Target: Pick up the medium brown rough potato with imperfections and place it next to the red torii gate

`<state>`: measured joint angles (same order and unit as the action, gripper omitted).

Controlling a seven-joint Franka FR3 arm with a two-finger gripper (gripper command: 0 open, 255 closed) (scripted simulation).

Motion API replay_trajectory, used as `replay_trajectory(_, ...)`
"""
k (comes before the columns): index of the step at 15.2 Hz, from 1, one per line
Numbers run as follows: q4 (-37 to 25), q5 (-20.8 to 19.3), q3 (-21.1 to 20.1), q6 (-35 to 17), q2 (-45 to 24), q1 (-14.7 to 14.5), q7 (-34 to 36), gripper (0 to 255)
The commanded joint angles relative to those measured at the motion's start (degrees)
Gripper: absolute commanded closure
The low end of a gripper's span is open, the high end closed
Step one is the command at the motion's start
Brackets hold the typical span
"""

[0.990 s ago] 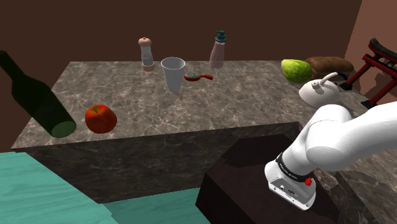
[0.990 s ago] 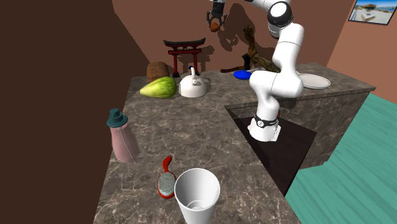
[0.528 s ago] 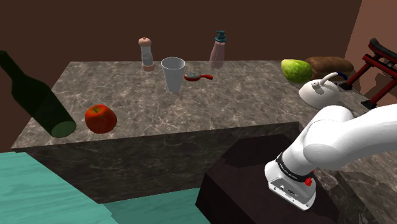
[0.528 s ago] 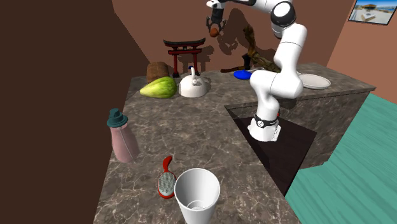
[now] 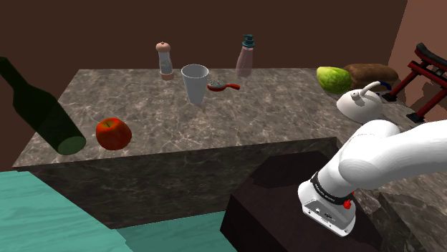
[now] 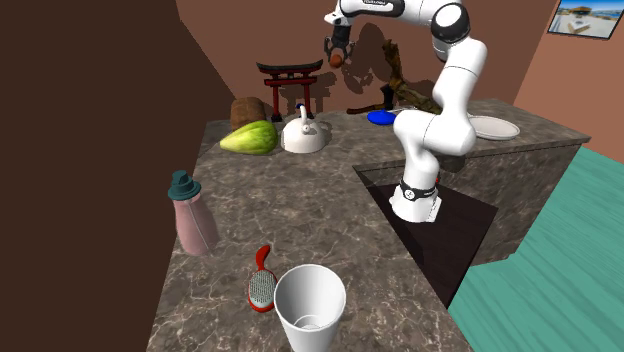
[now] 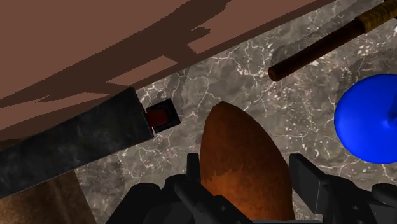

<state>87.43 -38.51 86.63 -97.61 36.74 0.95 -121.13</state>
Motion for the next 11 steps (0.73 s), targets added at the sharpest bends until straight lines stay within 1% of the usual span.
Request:
replay_trajectory(1, 1.6, -0.4, 0.1, -1.4, 0.4, 0.6, 0.4, 255)
replay_trajectory(11, 9.3, -2.7, 1.1, -7.9, 2.2, 2.8, 2.3, 255)
